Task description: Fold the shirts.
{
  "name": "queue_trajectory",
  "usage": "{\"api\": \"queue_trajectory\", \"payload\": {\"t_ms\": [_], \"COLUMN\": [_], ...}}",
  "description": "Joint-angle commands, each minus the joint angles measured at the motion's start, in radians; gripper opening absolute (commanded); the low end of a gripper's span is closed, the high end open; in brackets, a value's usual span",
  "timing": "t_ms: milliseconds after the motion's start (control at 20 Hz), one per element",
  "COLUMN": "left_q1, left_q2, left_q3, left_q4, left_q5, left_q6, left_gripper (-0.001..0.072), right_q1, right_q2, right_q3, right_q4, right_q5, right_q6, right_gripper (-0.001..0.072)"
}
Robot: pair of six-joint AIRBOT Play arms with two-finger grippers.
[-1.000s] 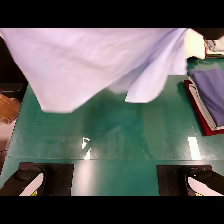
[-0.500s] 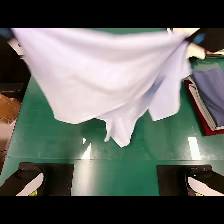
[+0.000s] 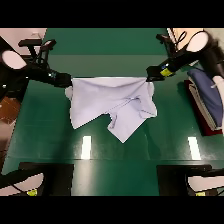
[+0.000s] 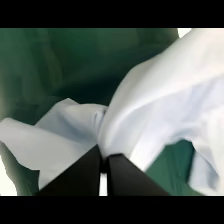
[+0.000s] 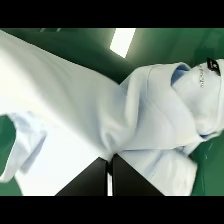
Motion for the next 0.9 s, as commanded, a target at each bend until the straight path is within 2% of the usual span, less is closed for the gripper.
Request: {"api": "queue_trajectory", "payload": {"t_ms": [0, 50, 150, 250, 350, 400, 650, 850], "left_q1": [0.021, 0.042, 0.095, 0.159, 0.202, 0.209, 0.211, 0.211], "left_q2": [-0.056, -0.055, -0.051, -0.043, -0.012, 0.012, 0.169, 0.191], "left_q3": [-0.016, -0.002, 0.043, 0.089, 0.059, 0.012, -0.4, -0.627], "left_q4": [0.018, 0.016, 0.016, 0.005, 0.006, 0.006, -0.041, -0.16], "left_q5": [0.169, 0.158, 0.078, -0.076, -0.195, -0.209, -0.103, -0.002], "left_q6": [0.002, -0.021, -0.039, -0.038, -0.027, -0.026, -0.034, -0.027], "left_gripper": [0.0336, 0.0613, 0.0612, 0.0612, 0.0612, 0.0613, 0.0612, 0.0612], "right_q1": [-0.012, -0.021, -0.054, -0.093, -0.121, -0.13, -0.134, -0.134], "right_q2": [-0.062, -0.061, -0.058, -0.043, 0.013, 0.054, 0.253, 0.341], "right_q3": [-0.014, -0.007, 0.041, 0.091, 0.055, 0.006, -0.275, -0.406], "right_q4": [0.002, 0.006, 0.034, 0.054, 0.054, 0.054, 0.054, 0.055], "right_q5": [-0.14, -0.151, -0.124, -0.05, -0.019, -0.017, -0.067, -0.108], "right_q6": [-0.002, -0.002, -0.002, -0.018, -0.032, -0.042, -0.046, -0.045], "right_gripper": [0.0207, 0.0429, 0.0452, 0.045, 0.0431, 0.0431, 0.0431, 0.0431]}}
